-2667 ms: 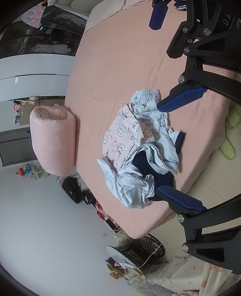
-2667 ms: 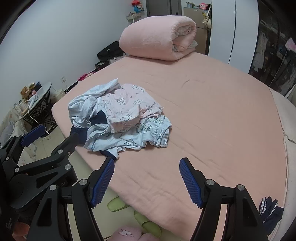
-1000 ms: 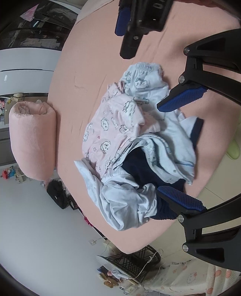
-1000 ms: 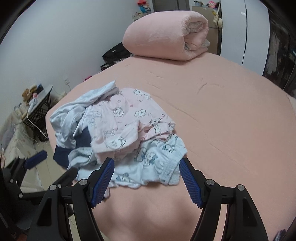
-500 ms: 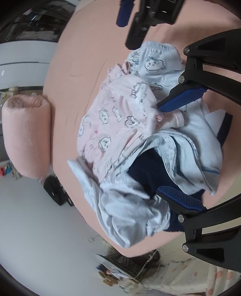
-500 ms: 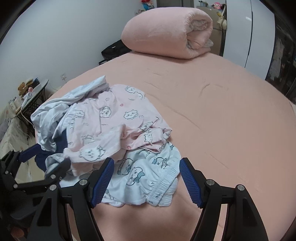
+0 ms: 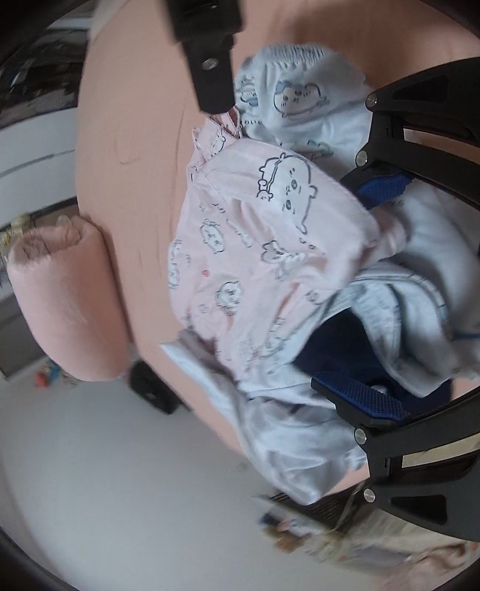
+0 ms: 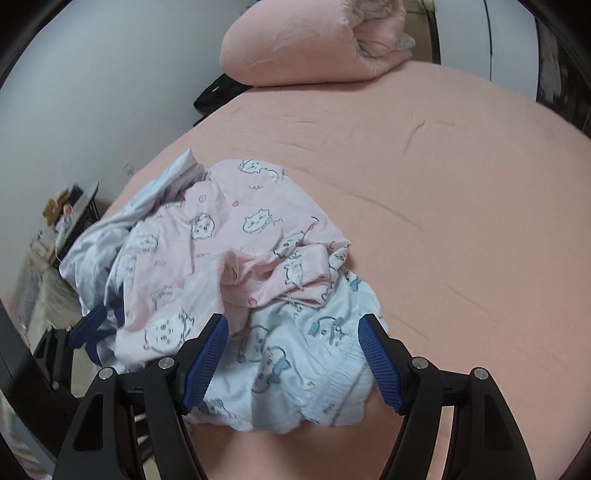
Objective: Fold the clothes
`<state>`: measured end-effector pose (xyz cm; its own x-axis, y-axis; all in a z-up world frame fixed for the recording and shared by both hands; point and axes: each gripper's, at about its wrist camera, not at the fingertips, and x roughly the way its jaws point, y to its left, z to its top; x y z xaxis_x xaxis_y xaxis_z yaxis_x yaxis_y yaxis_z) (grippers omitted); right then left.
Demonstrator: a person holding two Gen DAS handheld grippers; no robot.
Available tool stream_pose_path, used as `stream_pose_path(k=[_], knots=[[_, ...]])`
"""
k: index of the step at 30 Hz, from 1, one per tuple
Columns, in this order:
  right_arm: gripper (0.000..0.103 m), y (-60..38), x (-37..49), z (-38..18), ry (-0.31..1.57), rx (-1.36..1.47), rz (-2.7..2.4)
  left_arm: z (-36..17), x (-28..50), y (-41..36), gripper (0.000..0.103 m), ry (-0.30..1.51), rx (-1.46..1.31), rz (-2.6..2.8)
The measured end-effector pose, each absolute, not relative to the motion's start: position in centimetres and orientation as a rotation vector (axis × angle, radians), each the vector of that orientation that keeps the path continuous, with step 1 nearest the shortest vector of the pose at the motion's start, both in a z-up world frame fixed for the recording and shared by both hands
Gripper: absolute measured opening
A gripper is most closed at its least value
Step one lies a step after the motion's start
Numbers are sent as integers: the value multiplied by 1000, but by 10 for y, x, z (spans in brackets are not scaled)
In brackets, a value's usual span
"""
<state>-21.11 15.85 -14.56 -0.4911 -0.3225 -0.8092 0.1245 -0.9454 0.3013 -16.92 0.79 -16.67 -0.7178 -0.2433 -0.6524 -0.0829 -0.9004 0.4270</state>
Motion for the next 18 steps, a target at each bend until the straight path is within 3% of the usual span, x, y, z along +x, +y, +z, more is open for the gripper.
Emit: stream_pose_path(k=[8,18], knots=[[73,170,-221,-162,-489,1460,-2387,-164,-176,24,82,-860,1055,-2840],[73,193,-228,-175,-790,1487,-2268,-180,-223,27,82,-724,1344,-2909]])
